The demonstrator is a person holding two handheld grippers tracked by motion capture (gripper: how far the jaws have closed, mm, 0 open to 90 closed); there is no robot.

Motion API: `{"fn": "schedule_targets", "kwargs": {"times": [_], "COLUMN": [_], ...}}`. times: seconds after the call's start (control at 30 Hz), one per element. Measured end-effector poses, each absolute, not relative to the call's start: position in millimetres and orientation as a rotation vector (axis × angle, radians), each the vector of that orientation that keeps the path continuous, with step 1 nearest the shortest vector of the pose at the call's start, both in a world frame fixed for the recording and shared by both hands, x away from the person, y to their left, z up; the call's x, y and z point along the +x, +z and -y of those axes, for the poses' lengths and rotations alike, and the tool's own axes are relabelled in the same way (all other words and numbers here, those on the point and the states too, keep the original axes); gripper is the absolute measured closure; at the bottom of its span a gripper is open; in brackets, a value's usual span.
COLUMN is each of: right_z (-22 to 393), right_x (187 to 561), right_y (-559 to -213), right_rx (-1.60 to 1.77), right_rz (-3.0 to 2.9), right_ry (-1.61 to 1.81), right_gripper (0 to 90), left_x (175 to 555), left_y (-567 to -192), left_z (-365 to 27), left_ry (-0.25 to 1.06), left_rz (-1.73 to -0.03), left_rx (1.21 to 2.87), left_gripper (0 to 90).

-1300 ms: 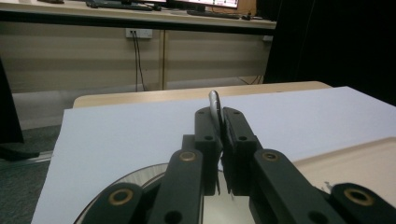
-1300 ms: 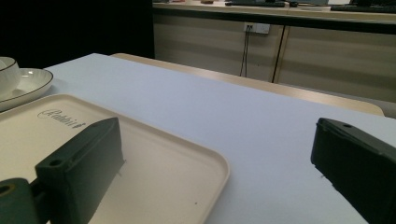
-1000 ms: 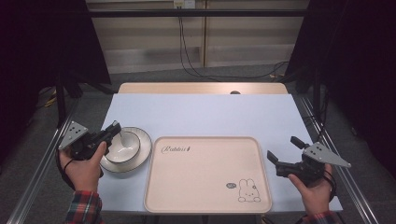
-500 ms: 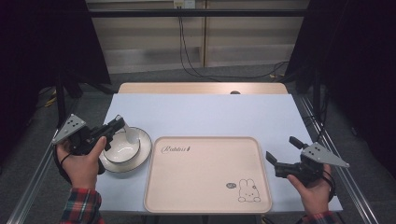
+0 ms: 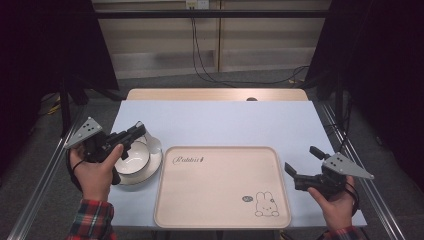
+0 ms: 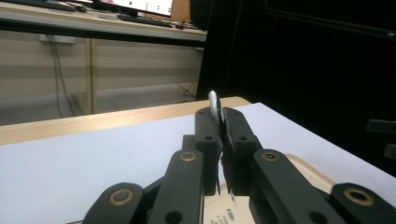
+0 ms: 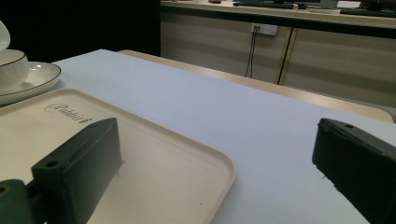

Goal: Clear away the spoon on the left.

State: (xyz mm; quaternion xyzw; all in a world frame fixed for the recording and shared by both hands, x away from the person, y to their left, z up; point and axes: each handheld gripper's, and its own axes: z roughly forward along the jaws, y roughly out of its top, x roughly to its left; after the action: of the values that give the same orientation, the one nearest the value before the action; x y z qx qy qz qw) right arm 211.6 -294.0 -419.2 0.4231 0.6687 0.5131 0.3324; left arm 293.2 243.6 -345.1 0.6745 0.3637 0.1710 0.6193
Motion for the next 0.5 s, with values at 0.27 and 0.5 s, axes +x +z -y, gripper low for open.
{"fn": "schedule_targets", "kwargs": {"times": [0.27, 0.5], "right_z": [293, 293], "right_x": [211, 211], "right_y": [-419, -419], "right_rx": [1.087, 1.077], "right_rz": [-1.760, -1.765], "right_ry": [1.344, 1.341], "right_gripper": [0.7, 0.4], "left_x": [292, 292], "left_y": [-349, -355], "left_z": [-231, -221], "left_ry": [0.338, 0.302], "left_rz": [-0.803, -0.801], "left_rx": [1.573, 1.598], "left_gripper": [85.8, 85.8]}}
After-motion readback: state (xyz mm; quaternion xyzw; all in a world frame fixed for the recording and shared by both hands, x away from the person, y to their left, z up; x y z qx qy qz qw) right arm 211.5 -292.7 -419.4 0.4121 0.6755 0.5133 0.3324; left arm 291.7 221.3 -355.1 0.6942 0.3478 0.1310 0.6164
